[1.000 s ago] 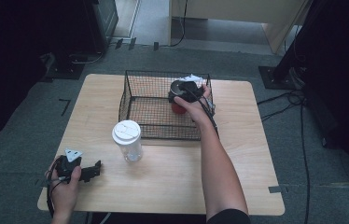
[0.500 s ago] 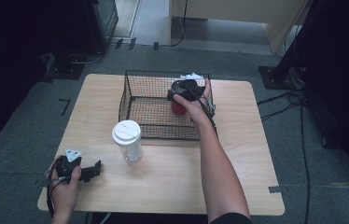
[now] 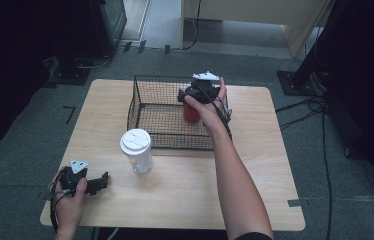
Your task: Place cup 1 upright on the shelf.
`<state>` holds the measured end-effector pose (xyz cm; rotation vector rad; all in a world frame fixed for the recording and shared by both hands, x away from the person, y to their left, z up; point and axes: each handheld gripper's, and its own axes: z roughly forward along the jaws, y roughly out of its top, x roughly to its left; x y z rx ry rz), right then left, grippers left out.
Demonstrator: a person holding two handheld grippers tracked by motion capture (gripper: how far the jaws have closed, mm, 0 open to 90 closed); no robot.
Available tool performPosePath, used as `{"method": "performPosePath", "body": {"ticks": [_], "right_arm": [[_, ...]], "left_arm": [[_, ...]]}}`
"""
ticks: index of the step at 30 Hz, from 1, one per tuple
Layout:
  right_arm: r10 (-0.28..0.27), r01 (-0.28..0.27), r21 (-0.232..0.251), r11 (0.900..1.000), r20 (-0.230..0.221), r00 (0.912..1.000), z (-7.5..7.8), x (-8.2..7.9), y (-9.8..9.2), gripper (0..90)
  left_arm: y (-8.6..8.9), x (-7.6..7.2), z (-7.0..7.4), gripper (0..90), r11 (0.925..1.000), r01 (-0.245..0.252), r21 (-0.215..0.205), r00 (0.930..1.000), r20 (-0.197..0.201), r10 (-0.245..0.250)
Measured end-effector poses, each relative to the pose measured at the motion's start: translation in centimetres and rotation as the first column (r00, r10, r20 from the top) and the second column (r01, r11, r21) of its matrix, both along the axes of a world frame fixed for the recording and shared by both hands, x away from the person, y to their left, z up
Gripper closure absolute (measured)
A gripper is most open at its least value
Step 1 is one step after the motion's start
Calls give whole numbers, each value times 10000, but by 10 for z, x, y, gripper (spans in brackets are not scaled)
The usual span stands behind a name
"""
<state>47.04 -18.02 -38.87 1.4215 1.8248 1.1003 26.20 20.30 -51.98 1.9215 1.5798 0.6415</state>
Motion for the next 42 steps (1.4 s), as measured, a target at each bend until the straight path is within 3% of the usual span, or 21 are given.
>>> {"method": "performPosePath", "body": {"ticks": [10, 15, 19, 42], "right_arm": [[138, -128, -273, 9995, 361, 9993, 19, -17, 0, 0], [212, -193, -404, 9990, 464, 9987, 25, -33, -3, 0], [323, -318, -95, 9994, 595, 9977, 28, -46, -9, 0], [917, -907, -151, 9958, 874, 9919, 17, -126, -23, 0]], "left_arm": [[0, 0, 0, 0, 10000, 4, -1, 10000, 5, -4], [0, 0, 0, 0, 10000, 3, 0, 10000, 8, -3], [0, 0, 0, 0, 10000, -18, -23, 10000, 25, 18], [0, 0, 0, 0, 10000, -26, -23, 10000, 39, 26]]}}
